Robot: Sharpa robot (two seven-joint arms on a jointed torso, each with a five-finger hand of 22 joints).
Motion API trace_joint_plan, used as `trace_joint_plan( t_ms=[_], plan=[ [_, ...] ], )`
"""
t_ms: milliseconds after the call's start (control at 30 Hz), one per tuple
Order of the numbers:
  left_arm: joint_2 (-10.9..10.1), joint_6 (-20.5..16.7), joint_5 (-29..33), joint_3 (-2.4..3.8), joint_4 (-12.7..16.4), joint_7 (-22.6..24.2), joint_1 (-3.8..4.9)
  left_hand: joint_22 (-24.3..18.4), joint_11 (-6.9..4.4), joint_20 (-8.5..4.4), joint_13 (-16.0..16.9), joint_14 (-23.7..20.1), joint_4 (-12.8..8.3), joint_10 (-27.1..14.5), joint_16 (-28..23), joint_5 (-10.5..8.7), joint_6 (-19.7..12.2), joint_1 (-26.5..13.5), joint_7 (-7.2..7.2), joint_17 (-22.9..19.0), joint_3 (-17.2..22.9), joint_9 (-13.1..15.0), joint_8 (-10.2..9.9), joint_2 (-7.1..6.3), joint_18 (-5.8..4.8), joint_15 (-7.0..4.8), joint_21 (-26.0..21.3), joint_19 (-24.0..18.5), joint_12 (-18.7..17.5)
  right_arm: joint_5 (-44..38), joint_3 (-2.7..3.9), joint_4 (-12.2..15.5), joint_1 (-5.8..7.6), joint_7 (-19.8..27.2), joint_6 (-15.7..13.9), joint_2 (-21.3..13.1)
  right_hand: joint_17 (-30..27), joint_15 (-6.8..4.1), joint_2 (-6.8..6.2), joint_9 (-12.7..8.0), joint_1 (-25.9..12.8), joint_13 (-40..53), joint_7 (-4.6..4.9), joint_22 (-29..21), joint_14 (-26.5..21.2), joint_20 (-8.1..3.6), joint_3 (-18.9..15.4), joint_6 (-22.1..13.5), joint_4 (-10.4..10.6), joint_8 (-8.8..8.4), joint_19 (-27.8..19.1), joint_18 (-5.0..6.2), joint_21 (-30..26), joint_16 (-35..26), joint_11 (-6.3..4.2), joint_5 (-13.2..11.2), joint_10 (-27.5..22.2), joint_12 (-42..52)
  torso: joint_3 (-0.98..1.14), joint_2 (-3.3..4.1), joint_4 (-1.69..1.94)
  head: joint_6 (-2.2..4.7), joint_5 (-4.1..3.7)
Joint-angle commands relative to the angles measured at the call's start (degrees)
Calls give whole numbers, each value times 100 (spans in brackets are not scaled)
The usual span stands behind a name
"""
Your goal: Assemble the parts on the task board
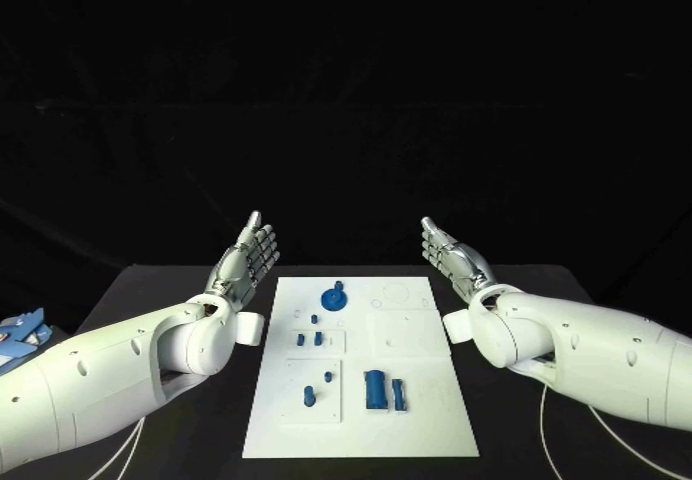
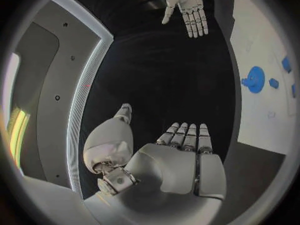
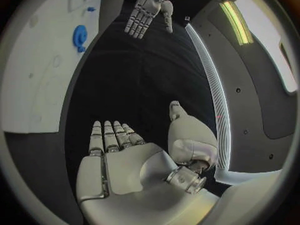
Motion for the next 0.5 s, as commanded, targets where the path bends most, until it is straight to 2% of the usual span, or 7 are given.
trace_joint_plan(
  t_ms=[33,100,233,333,500],
  plan=[
    [-3,-985,-95,4,267,59,-32,-68,-122,-177,-39,-477,-54,-548,-171,-150,-457,-2320,-122,-95,-328,-107,-216,111,-174,-112,-137,-455,-128,620,103,397,-123,471,-910,-23,-215,-87,78,-281,-2159,-129,-130,-349,-571,-157,-288,-500,-100,-106,-524,-167,-51,-123,-109,-96,-585,-87,33,-259,-22,136,87],
    [-10,-1437,-118,4,494,70,-58,-68,-122,-177,-39,-477,-54,-548,-171,-150,-457,-2320,-122,-95,-328,-107,-216,111,-174,-112,-137,-455,-128,808,194,658,-211,588,-1183,-42,-215,-87,78,-281,-2159,-129,-130,-349,-571,-157,-288,-500,-100,-106,-524,-167,-51,-123,-109,-96,-585,-87,39,-307,-25,169,109],
    [-19,-2049,-150,3,803,85,-94,-68,-122,-177,-39,-477,-54,-548,-171,-150,-457,-2320,-122,-95,-328,-107,-216,111,-174,-112,-137,-455,-128,1005,289,933,-303,711,-1470,-62,-215,-87,78,-281,-2159,-129,-130,-349,-571,-157,-288,-500,-100,-106,-524,-167,-51,-123,-109,-96,-585,-87,41,-320,-26,178,115],
    [-24,-2391,-168,2,975,93,-114,-68,-122,-177,-39,-477,-54,-548,-171,-150,-457,-2320,-122,-95,-328,-107,-216,111,-174,-112,-137,-455,-128,1071,320,1025,-334,752,-1566,-68,-215,-87,78,-281,-2159,-129,-130,-349,-571,-157,-288,-500,-100,-106,-524,-167,-51,-123,-109,-96,-585,-87,41,-320,-26,178,115],
    [-29,-2734,-186,1,1148,102,-134,-68,-122,-177,-39,-477,-54,-548,-171,-150,-457,-2320,-122,-95,-328,-107,-216,111,-174,-112,-137,-455,-128,1078,324,1034,-337,756,-1575,-69,-215,-87,78,-281,-2159,-129,-130,-349,-571,-157,-288,-500,-100,-106,-524,-167,-51,-123,-109,-96,-585,-87,41,-320,-26,178,115]
  ],
)
